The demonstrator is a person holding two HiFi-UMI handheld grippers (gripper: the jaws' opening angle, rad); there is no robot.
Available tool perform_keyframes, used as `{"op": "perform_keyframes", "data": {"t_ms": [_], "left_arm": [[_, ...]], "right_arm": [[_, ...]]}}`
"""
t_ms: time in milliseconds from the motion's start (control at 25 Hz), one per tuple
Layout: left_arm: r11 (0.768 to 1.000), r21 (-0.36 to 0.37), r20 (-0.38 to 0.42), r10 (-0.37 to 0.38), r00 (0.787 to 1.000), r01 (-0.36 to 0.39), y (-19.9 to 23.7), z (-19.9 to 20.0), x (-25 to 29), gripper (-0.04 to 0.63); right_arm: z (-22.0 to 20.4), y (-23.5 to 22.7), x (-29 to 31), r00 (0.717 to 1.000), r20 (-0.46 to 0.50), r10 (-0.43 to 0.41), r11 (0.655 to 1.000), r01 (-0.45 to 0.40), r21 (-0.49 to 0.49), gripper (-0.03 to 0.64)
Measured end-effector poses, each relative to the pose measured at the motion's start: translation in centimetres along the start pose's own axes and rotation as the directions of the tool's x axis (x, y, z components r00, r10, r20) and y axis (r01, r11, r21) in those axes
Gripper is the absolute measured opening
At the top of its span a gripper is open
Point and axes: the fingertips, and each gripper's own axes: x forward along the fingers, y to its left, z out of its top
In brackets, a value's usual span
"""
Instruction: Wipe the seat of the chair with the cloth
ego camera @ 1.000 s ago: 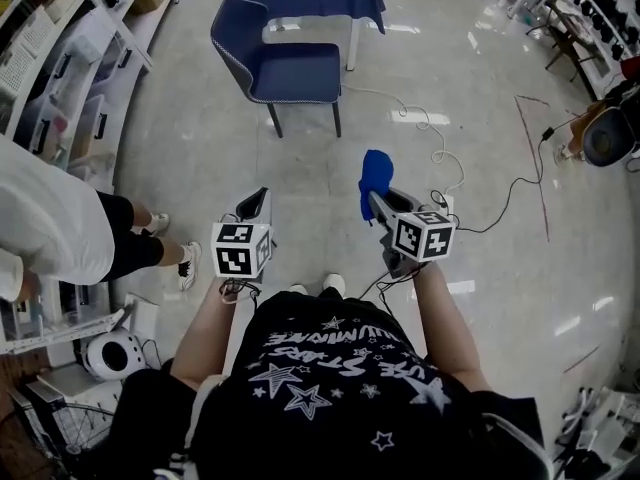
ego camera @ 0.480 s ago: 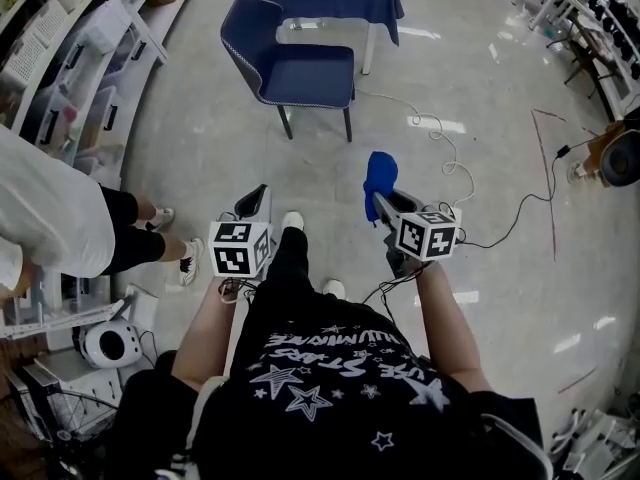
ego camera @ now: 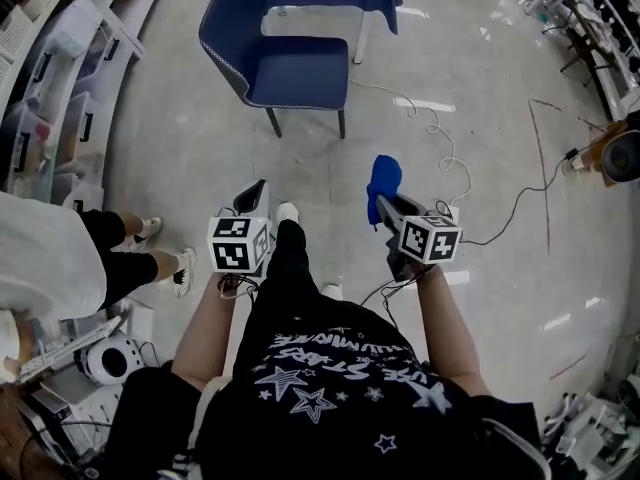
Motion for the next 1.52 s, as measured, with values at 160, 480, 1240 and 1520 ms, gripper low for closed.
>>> {"op": "perform_keyframes", "data": {"t_ms": [160,480,1240,1520], "left_arm": [[1.0,-0.017,-0.036,-0.012,0.999,0.011,4.3,1.5,5.0,0.02],[0.997,-0.035,-0.174,-0.079,0.981,0.074,12.7,3.4,13.6,0.02],[0.984,-0.06,-0.191,-0.174,0.966,0.166,17.0,7.6,23.1,0.02],[0.988,-0.073,-0.168,-0.149,0.974,0.138,17.5,9.3,26.5,0.02]], "right_arm": [[2.6,-0.7,6.0,0.998,-0.052,-0.029,0.999,0.028,-0.02,0.1],[7.9,-0.1,18.0,0.983,-0.165,-0.083,0.997,0.082,-0.018,0.1],[13.7,-1.1,30.1,0.966,-0.204,-0.156,0.988,0.157,-0.015,0.1],[16.4,-2.7,35.6,0.975,-0.195,-0.107,0.994,0.107,-0.013,0.1]]}}
